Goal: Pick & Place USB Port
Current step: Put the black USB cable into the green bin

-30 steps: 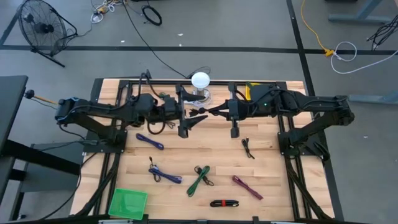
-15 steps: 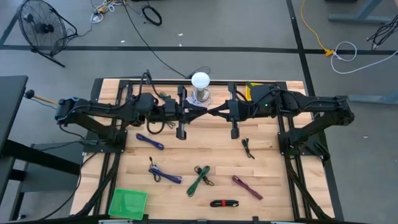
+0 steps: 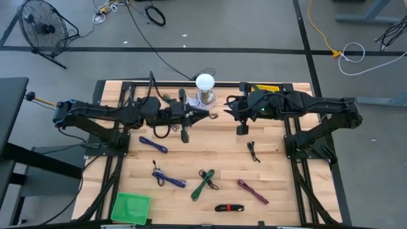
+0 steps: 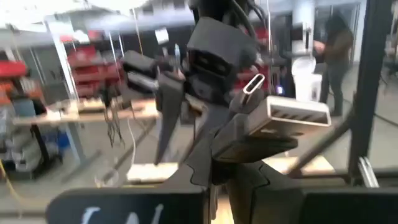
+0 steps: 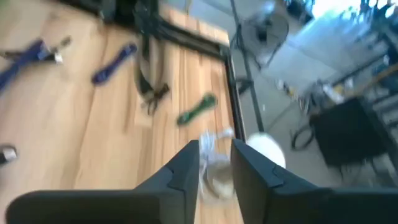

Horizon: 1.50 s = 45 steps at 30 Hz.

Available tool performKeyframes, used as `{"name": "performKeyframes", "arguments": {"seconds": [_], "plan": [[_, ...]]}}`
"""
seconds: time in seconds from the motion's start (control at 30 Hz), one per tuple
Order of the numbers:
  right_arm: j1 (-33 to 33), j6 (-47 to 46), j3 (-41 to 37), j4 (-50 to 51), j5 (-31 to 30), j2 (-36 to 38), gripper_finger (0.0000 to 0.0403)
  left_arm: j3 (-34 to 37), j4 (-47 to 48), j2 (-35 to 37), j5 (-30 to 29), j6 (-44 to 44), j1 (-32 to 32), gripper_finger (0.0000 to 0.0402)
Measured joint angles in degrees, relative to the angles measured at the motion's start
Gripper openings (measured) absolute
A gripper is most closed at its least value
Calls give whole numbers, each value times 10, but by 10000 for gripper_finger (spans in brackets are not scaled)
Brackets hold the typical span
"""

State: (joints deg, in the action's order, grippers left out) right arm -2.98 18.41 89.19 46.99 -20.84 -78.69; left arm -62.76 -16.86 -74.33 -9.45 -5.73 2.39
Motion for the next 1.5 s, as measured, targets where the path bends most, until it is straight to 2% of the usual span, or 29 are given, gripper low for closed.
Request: {"name": "performKeyframes", "arguments": {"seconds": [0.17, 0.23, 0.47, 0.63, 0.77, 0.83, 1.1, 1.37, 1.5], "plan": [[12, -40, -6, 54, 2, 1, 110, -2, 152, 40, -20, 66, 3, 23], [21, -45, -17, 61, -2, 0, 111, -1, 245, 67, -21, 114, 8, 23], [63, -56, -55, 56, -12, 0, 112, -1, 534, 118, -16, 357, 63, 23], [104, -55, -83, 11, -9, 0, 112, 0, 696, 116, 26, 542, 126, 23], [135, -53, -106, -34, -6, 0, 112, -1, 737, 102, 98, 657, 182, 23], [150, -53, -115, -44, -5, 0, 112, -1, 729, 97, 127, 706, 214, 23], [200, -53, -157, -98, -4, 0, 112, -1, 733, 48, 194, 913, 325, 23], [231, -55, -196, -117, 61, 0, 112, -1, 714, -15, 298, 1045, 398, 23], [243, -57, -208, -123, 69, 0, 112, -1, 683, -39, 314, 1107, 429, 23]]}}
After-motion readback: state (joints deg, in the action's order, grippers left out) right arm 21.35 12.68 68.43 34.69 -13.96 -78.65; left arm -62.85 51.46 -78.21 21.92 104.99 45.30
